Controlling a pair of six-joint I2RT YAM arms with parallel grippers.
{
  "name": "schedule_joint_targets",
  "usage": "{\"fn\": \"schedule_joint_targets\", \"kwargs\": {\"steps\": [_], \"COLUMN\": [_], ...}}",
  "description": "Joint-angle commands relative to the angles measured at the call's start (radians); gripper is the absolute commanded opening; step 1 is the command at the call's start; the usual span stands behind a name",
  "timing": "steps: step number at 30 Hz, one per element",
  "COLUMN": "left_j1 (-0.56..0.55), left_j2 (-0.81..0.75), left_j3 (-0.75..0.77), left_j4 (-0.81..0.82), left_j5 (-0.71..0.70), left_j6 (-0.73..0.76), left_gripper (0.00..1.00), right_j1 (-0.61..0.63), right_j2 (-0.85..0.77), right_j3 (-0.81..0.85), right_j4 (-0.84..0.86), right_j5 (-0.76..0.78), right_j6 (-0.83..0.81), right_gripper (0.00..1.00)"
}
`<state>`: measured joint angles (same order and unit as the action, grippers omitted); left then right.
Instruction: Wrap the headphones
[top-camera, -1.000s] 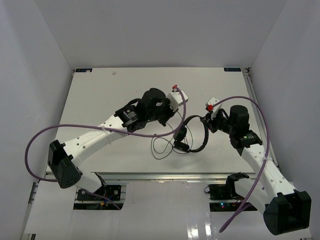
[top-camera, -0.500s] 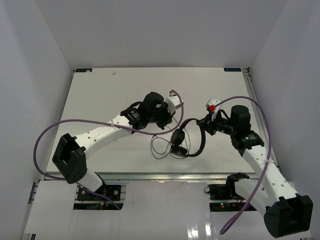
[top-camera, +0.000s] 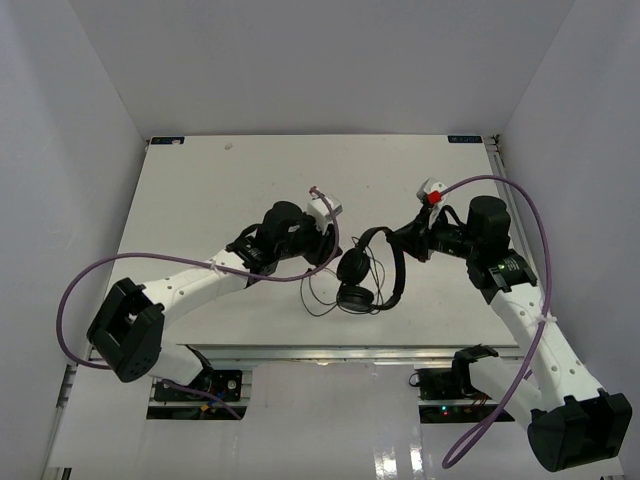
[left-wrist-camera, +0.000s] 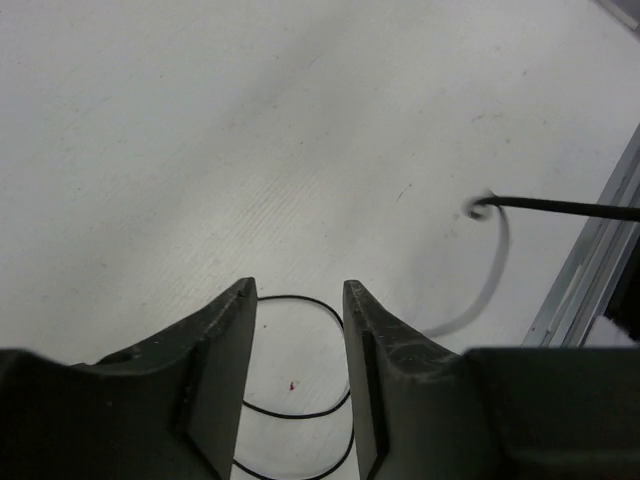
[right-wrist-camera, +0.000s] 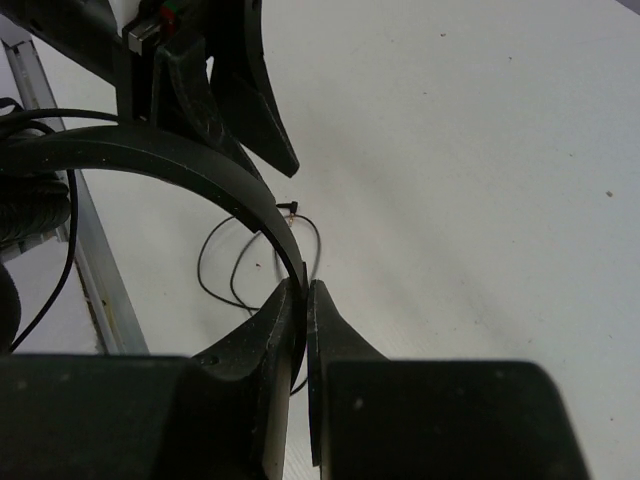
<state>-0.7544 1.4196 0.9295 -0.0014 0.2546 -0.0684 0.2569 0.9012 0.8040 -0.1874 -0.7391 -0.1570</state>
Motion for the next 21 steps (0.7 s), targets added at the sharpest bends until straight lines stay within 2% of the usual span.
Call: {"fn": "schedule_joint_targets", "kwargs": {"steps": [1, 3, 10, 15, 21], "left_j1": [0.017, 0.02, 0.021, 0.021, 0.023], "left_j2": [-0.082, -0.103, -0.214, -0.313, -0.454], "left_j3": [-0.108, -0.159, -0.381, -0.507, -0.597], "left_j4": [0.26, 0.343, 0.603, 0.673, 0.603], "left_j5": [0.059, 0.072, 0.051, 0.026, -0.123], "left_j6": [-0.136, -0.161, -0.216, -0.24, -0.224], "left_gripper": [0.55, 0.61, 0.73, 0.79, 0.83], "right_j1": [0.002, 0.001, -0.011, -0.015, -0.019], "right_j2": [-0.008, -0.005, 0.012, 0.027, 0.046], "right_j3": [0.081, 0.092, 0.173, 0.22, 0.253], "right_j4": [-0.002, -0.008, -0.048, -0.073, -0.078], "right_j5": [-0.066, -0.065, -0.017, 0.008, 0.021], "right_j6": [0.077, 0.083, 0.136, 0.181, 0.21], "right_gripper": [0.08, 0.08, 0.08, 0.08, 0.08]}}
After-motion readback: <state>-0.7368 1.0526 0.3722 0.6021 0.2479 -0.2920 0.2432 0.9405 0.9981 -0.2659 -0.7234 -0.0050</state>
